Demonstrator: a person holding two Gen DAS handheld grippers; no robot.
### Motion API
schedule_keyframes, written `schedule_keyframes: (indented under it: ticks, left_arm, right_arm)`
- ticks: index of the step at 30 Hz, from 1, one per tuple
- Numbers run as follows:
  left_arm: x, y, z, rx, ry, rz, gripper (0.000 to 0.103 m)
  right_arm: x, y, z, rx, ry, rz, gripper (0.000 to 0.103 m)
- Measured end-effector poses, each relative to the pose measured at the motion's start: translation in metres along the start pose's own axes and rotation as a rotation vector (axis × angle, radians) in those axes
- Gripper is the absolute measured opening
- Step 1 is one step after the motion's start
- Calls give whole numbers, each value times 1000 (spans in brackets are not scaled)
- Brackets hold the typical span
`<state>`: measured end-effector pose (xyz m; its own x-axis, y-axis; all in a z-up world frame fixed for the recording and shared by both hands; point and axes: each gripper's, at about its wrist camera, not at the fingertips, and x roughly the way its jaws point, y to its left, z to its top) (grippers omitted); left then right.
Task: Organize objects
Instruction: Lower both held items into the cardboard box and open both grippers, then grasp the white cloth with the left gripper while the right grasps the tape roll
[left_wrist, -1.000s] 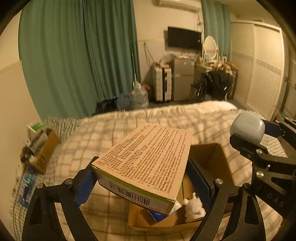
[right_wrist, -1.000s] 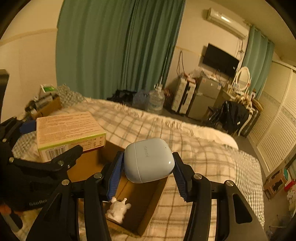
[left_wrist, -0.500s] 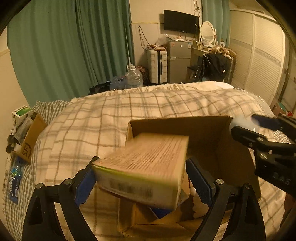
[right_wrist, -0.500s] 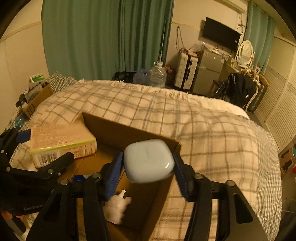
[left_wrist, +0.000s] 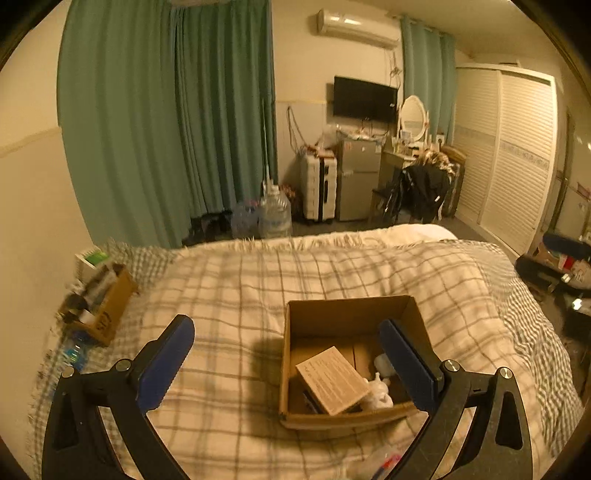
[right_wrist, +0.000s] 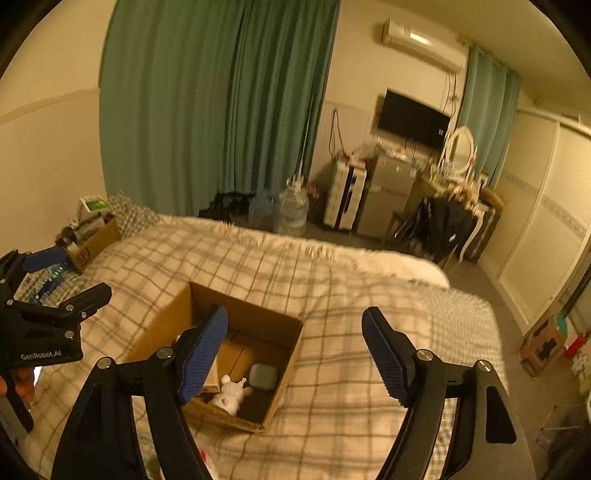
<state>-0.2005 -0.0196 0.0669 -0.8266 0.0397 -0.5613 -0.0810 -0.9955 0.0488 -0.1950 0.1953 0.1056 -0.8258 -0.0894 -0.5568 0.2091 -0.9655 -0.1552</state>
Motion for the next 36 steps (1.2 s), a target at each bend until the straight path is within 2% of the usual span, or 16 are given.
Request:
schedule_keyframes:
  ticks: [5,9,13,20,27,31,36]
  left_arm:
    - [-40,8,-19,41,-17,53,103]
    - [-59,16,-52,-9,27,-14,103]
    - [-69,16,-94,-62,39,-14,103]
    - [-61,7,-157,-111,40,51,103]
    - [-19,-4,-205,-94,134,112,103]
    - [-5,-2,-212,-107,155,130,103]
    - [7,-2,-209,-124,142,104,103]
  right_arm:
    - [-61,8,-9,-22,-82,29,79]
    - [-87,22,-35,-49,-109,39,79]
    - [-97,36,-79,-21,-106,91,79]
    - [-57,63,-151,-29,24,93,79]
    - [0,61,-202,-8,184,89,79]
    - [29,58,-213,25,261,93,73]
    - [48,61,-206,58,283,136,67]
